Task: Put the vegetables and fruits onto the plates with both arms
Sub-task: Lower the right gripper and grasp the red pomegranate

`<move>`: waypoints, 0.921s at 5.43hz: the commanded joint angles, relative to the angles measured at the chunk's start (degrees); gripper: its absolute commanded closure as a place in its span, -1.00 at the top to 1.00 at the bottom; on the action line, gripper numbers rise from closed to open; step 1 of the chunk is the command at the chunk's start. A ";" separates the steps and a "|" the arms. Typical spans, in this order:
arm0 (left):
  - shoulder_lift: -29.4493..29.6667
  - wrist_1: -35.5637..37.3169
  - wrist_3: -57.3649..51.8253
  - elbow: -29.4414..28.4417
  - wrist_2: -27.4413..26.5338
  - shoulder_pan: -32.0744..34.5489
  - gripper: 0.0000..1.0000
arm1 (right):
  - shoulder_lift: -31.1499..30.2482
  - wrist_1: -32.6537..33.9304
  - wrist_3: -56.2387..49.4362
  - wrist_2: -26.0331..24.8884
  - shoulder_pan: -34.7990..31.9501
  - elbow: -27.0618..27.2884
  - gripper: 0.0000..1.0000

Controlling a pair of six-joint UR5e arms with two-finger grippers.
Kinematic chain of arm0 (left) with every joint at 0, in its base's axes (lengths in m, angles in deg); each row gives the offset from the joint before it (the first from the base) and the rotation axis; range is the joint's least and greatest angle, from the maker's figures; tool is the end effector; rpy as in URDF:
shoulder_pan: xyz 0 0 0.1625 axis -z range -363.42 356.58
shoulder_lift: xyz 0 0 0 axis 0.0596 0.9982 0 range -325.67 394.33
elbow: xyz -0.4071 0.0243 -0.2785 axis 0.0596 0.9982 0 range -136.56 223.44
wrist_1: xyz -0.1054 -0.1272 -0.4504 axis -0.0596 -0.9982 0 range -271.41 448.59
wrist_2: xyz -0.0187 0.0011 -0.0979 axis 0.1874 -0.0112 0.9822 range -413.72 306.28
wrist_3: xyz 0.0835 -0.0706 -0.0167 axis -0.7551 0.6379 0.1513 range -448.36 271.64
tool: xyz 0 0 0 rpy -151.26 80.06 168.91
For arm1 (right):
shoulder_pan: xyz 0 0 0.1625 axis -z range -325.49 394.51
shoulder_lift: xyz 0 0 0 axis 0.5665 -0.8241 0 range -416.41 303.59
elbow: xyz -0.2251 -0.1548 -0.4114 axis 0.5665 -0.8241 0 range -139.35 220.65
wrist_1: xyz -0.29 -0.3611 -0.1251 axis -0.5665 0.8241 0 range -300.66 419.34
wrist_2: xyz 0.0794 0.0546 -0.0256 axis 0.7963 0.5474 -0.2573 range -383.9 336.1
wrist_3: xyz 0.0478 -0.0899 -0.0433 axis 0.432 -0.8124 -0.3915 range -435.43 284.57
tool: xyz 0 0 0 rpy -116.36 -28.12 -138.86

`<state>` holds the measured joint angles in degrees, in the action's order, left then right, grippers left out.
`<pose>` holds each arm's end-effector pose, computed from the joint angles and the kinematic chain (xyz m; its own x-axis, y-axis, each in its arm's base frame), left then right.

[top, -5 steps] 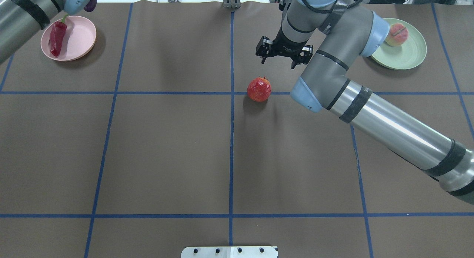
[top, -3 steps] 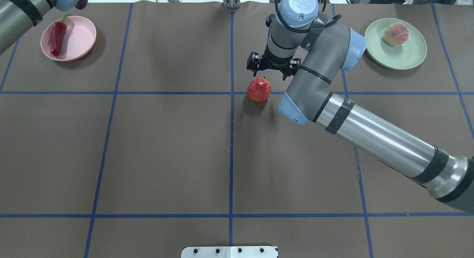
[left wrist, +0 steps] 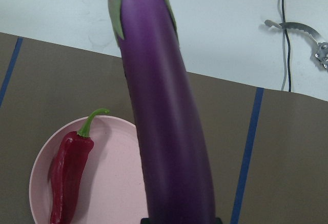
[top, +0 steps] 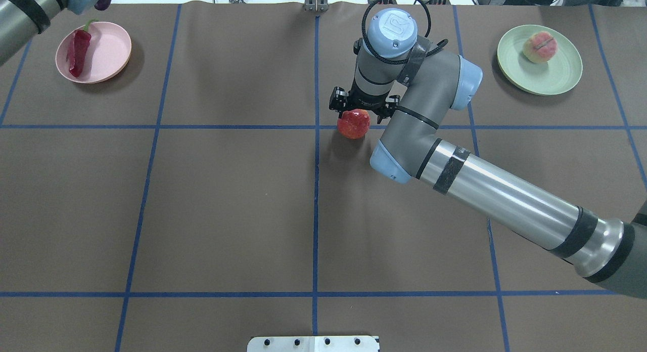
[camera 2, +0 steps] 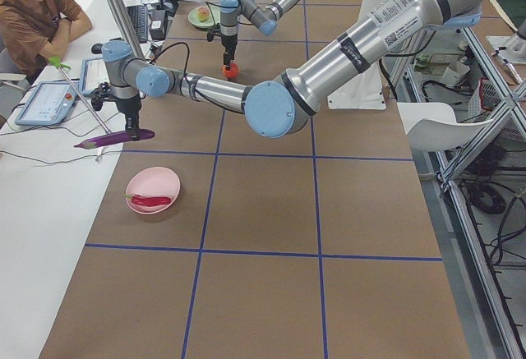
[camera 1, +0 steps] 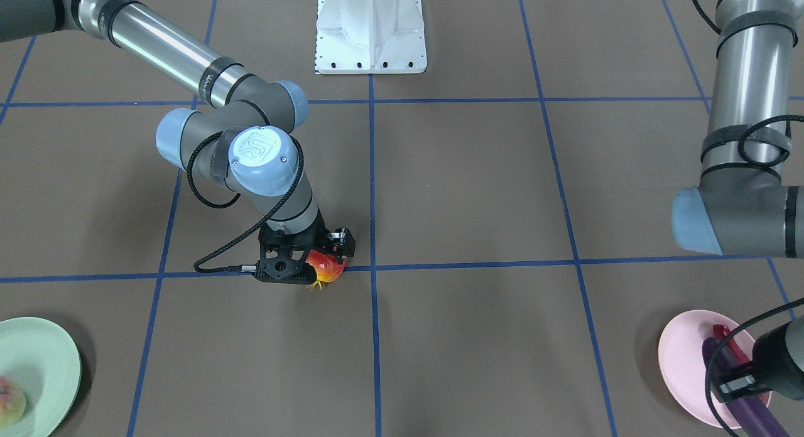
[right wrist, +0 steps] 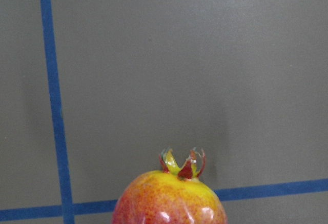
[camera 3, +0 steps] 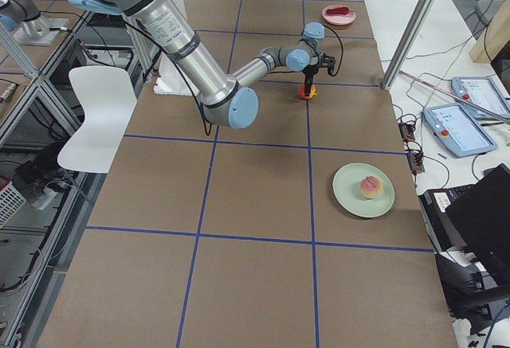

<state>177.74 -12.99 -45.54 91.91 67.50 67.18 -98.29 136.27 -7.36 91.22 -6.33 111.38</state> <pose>0.2528 -0.9464 0.4091 0.7485 -0.2370 -0.6194 0.2782 0.9600 -0.0311 -0.6339 -0.6620 0.2778 0.6633 0.1263 0.7376 -0.1398 0.9892 -0.0437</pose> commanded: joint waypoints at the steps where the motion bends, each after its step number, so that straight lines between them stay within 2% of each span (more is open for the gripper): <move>1: -0.68 -0.89 -0.11 -0.04 0.07 -0.02 -1.00 | 0.04 0.06 0.04 -0.25 0.50 -0.58 0.95; 2: -0.85 -0.99 -0.11 0.04 0.07 -0.02 -1.00 | 0.04 -0.03 0.22 -0.25 0.50 -0.59 0.43; 3: -1.29 -1.07 -0.11 0.22 0.07 -0.02 -1.00 | 0.39 -0.20 0.39 -0.25 0.41 -0.50 -0.96; 5: -1.99 -1.51 -0.19 -0.22 -0.63 -2.20 -1.00 | 1.44 -0.12 0.57 0.27 -3.34 1.68 -1.00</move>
<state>176.22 -14.23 -45.68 91.90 67.27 66.23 -97.47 136.02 -6.84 91.13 -7.53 111.83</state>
